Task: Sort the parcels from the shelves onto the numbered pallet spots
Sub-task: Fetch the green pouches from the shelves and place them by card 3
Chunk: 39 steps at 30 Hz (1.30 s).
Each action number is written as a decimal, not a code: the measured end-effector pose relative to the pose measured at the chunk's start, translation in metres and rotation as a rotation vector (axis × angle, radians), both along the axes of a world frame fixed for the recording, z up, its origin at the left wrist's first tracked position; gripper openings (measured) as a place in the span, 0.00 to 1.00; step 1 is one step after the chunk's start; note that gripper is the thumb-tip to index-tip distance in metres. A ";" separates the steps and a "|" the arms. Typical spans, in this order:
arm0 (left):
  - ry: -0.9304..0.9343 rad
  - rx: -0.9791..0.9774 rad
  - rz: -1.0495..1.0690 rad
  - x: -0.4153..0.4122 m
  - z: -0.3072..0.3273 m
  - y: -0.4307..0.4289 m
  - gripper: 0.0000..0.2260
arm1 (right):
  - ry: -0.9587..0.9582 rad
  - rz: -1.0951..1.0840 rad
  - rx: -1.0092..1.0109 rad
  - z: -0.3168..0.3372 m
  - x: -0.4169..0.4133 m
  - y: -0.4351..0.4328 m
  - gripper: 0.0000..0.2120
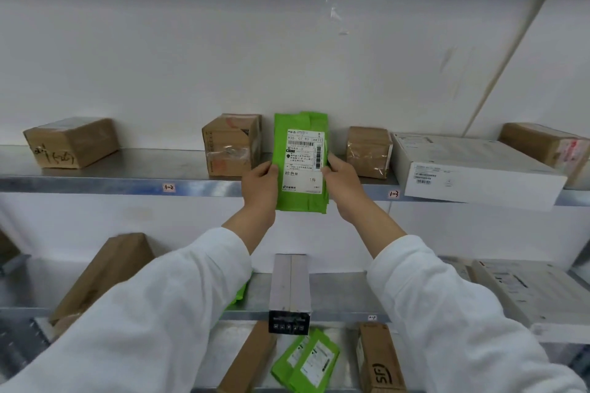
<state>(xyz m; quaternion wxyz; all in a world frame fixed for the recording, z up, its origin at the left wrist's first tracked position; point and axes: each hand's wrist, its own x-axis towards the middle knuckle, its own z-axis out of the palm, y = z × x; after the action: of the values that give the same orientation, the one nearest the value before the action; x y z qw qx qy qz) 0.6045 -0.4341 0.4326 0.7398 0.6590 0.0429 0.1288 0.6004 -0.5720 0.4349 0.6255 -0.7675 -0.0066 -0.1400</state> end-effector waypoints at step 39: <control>0.062 -0.287 0.813 -0.260 -0.167 0.294 0.07 | 0.107 0.747 -0.164 -0.149 -0.177 0.309 0.26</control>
<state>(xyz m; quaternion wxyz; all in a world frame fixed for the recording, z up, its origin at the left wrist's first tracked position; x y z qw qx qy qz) 0.3446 -0.1398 0.2659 0.7113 0.4824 0.3390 0.3826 0.4233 -0.2635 0.2860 0.5694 -0.7659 -0.2643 0.1390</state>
